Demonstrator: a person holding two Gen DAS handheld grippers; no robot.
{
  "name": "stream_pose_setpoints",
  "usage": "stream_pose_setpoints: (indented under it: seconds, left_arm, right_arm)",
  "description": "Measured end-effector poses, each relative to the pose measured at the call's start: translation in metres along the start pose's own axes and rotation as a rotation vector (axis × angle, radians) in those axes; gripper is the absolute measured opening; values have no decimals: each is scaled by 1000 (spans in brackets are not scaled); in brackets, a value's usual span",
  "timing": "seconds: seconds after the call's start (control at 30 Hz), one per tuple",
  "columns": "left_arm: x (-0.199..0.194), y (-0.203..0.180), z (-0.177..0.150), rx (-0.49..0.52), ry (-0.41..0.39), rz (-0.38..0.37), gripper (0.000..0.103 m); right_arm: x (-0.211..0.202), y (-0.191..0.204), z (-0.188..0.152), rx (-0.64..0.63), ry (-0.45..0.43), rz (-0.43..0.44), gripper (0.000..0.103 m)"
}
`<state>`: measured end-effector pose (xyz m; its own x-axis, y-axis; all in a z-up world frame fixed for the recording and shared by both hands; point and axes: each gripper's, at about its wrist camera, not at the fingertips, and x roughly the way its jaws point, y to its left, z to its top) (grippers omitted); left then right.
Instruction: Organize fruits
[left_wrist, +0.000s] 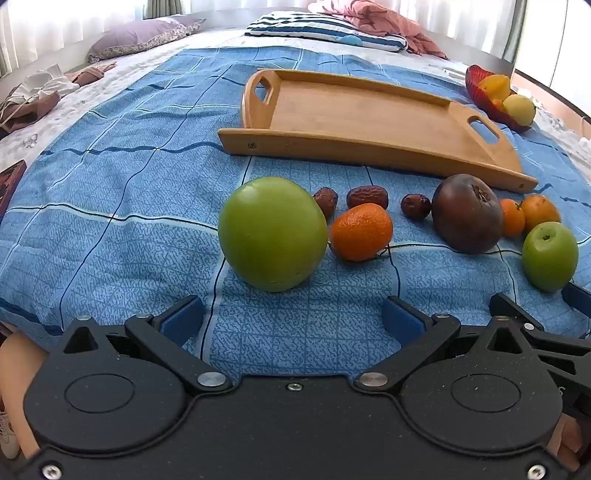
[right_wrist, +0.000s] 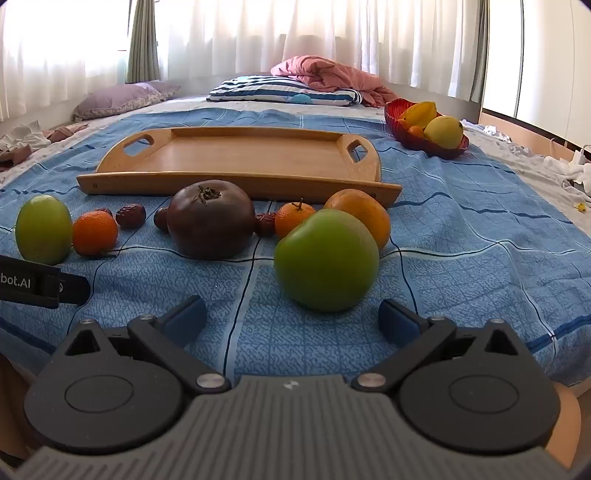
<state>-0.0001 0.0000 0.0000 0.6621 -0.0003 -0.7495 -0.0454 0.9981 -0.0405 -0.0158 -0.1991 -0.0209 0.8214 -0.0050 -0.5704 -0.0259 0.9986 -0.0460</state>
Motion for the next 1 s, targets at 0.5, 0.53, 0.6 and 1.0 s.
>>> stream_pose_setpoints:
  seconds: [0.5,0.53,0.6,1.0]
  left_arm:
    - [0,0,0,2,5,2,103]
    - [0,0,0,2,5,2,103]
    - [0,0,0,3,5,3,103]
    - [0,-1,-1,5,2,6,103]
  right_arm:
    - [0,0,0,5,5,3,103]
    - [0,0,0,6,5,3,103]
    - [0,0,0,5,5,3,103]
    - [0,0,1,5,6,3,103]
